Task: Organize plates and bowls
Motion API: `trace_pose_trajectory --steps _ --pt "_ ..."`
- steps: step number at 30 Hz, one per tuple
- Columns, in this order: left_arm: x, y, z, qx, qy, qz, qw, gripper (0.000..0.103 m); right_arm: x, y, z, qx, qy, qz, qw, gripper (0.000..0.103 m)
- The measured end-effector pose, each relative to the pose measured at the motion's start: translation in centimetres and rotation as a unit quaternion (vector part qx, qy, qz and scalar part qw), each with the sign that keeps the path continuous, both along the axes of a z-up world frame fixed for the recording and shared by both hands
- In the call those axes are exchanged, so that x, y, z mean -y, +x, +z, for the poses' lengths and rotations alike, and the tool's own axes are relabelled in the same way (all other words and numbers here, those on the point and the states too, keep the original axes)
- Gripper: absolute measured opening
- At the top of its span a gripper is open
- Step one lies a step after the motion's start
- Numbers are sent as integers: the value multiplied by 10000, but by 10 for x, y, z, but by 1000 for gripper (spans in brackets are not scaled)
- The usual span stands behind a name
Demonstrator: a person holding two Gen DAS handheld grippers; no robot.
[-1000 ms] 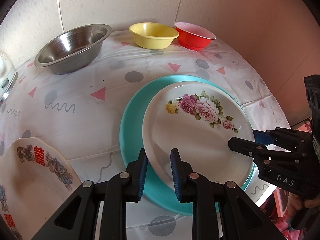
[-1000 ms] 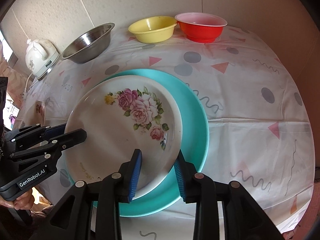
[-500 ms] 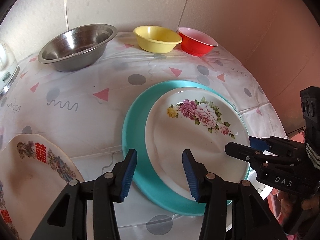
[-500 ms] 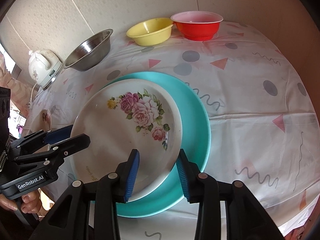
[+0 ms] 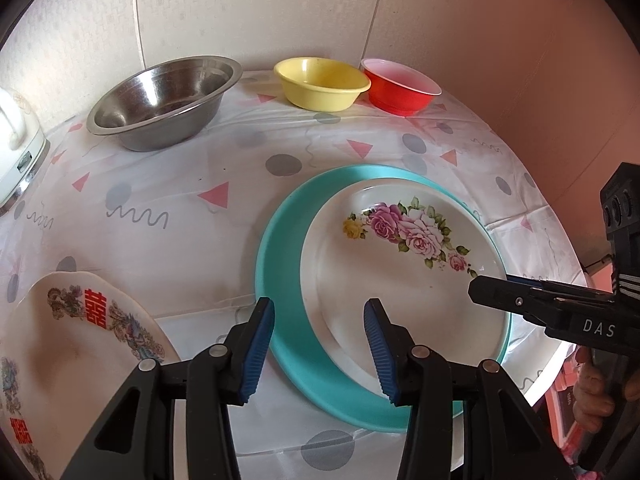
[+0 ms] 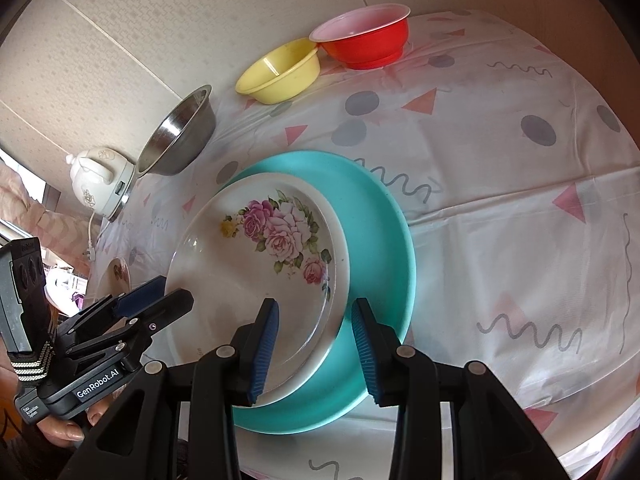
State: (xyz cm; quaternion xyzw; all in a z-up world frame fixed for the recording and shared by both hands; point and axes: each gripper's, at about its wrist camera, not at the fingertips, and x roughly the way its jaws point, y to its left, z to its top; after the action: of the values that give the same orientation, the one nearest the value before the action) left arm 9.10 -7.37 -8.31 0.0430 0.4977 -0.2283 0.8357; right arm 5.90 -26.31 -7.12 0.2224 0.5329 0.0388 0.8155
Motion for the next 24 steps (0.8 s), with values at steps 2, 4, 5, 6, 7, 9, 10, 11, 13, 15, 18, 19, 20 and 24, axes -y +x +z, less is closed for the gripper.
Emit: trace_pose_trajectory --steps 2,4,5,6,7,9,10,11,13,15,18,19,20,24 --pt "2 0 0 31 14 -46 10000 47 2 0 0 17 12 11 10000 39" --pt "5 -1 -3 -25 40 -139 9999 41 2 -1 0 18 -16 36 10000 39" --pt "7 -2 -4 -43 67 -172 9998 39 0 0 0 9 -66 64 10000 39" --pt "9 -3 -4 -48 80 -212 9997 36 -2 0 1 1 -137 104 9999 39" --pt "10 -4 -4 -31 89 -257 9996 34 -4 1 1 2 -226 150 9996 39" --pt "12 -6 -4 42 171 -281 9995 32 -11 2 3 2 -484 285 9984 39" --pt "12 -6 -4 56 187 -277 9994 31 -16 2 3 2 -657 357 9972 37" --pt "11 -6 -4 61 190 -270 9994 29 -20 2 4 -5 -856 411 9955 36" --pt "10 -6 -4 59 173 -287 9994 26 -28 2 4 6 -1224 511 9912 32" --pt "11 -8 -4 100 240 -311 9992 26 -32 2 3 25 -1444 584 9878 30" --pt "13 -8 -5 116 282 -355 9989 26 -30 4 3 19 -1490 583 9871 30" --pt "14 -8 -5 115 300 -360 9988 26 -30 4 3 6 -1485 590 9871 30" --pt "15 -8 -5 126 332 -373 9987 26 -30 5 3 -8 -1506 627 9866 30" --pt "13 -8 -5 139 309 -359 9988 27 -31 4 4 -69 -1486 686 9865 30"
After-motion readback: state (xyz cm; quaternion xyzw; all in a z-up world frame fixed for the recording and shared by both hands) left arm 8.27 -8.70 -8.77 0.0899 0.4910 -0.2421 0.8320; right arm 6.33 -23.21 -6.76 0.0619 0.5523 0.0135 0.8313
